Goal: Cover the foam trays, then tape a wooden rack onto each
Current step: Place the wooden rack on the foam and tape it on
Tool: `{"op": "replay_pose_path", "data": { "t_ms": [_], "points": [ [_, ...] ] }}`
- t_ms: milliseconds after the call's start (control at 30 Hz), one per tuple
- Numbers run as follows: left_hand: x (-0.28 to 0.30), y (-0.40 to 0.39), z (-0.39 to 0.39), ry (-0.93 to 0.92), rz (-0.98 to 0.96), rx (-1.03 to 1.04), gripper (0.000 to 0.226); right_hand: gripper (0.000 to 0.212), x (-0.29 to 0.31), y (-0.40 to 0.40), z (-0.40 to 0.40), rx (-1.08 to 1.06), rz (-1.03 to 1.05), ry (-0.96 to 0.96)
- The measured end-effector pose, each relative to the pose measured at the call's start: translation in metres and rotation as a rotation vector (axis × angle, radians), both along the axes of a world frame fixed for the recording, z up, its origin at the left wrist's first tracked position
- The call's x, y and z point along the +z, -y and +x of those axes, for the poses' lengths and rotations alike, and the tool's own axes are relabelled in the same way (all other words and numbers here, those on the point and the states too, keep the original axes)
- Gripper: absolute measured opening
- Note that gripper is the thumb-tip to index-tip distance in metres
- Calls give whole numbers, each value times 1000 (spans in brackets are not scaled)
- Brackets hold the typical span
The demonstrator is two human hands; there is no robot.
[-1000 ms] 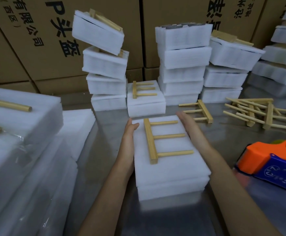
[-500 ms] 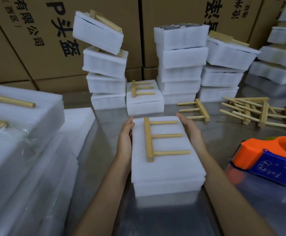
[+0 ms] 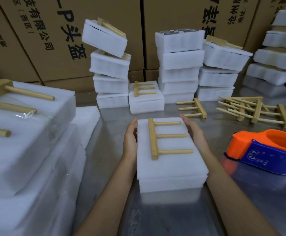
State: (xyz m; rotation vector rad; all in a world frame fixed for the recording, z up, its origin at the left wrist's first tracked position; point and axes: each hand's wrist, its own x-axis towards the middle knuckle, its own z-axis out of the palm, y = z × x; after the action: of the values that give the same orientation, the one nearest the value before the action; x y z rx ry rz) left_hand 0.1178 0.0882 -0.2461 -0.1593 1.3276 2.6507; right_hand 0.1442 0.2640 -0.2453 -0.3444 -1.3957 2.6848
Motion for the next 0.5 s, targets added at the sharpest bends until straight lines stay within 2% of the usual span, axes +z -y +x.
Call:
{"op": "replay_pose_path", "data": {
  "t_ms": [67, 200, 300, 367, 433, 500],
  "points": [
    [0, 0, 3, -23, -45, 36, 30, 26, 5, -1, 8, 26, 26, -5],
    [0, 2, 10, -69, -70, 40, 46, 25, 12, -8, 31, -53, 389, -39],
    [5, 3, 14, -112, -84, 24, 60, 21, 16, -33, 58, -299, 926, -167],
    [8, 7, 14, -86, -93, 29, 58, 17, 25, -55, 76, -538, 1251, -179],
    [11, 11, 17, -54, -151, 49, 35, 17, 24, -82, 90, -795, 1606, -10],
    [12, 15, 18, -27, -234, 97, 20, 29, 14, -102, 99, -931, 1778, 258]
  ]
}}
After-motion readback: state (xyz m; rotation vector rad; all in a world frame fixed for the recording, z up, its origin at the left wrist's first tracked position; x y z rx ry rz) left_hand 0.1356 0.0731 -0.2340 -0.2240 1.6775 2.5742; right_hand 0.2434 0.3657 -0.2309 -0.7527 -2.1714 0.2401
